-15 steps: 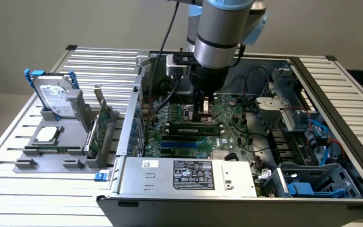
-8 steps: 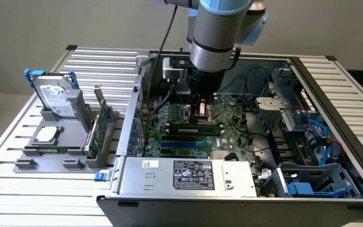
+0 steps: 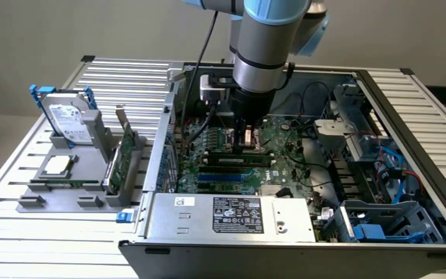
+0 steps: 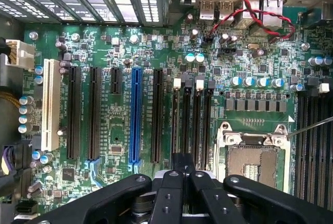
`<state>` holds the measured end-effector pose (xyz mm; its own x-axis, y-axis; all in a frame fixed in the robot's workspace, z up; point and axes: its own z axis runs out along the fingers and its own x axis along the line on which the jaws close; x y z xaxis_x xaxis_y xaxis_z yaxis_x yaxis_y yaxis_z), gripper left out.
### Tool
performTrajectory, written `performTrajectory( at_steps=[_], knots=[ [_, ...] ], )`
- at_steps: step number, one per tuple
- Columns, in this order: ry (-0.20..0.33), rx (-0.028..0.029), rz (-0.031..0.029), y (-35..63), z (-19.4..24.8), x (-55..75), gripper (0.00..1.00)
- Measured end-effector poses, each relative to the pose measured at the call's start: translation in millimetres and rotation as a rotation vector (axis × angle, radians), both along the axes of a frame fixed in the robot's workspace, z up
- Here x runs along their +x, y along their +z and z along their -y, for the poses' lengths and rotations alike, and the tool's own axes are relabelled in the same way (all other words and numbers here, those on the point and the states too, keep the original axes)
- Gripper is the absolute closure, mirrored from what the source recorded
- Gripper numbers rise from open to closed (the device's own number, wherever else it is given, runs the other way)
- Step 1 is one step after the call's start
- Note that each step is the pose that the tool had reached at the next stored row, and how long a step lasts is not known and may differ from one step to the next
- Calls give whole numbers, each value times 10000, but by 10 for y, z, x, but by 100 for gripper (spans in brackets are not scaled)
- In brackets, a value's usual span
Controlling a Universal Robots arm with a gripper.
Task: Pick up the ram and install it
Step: 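Press down the ram until it locks into place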
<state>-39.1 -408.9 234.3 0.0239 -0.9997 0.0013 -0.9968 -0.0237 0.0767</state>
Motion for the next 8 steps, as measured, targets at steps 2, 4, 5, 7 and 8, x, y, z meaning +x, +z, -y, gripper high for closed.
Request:
performTrajectory(
  at_steps=[2,4,5,7,8],
  knots=[
    [0,0,0,-10,0,0,89],
    [0,-1,-1,-17,0,0,89],
    [0,-1,-1,-20,0,0,89],
    [0,-1,0,-27,0,0,89],
    [0,-1,0,-30,0,0,89]
  ],
)
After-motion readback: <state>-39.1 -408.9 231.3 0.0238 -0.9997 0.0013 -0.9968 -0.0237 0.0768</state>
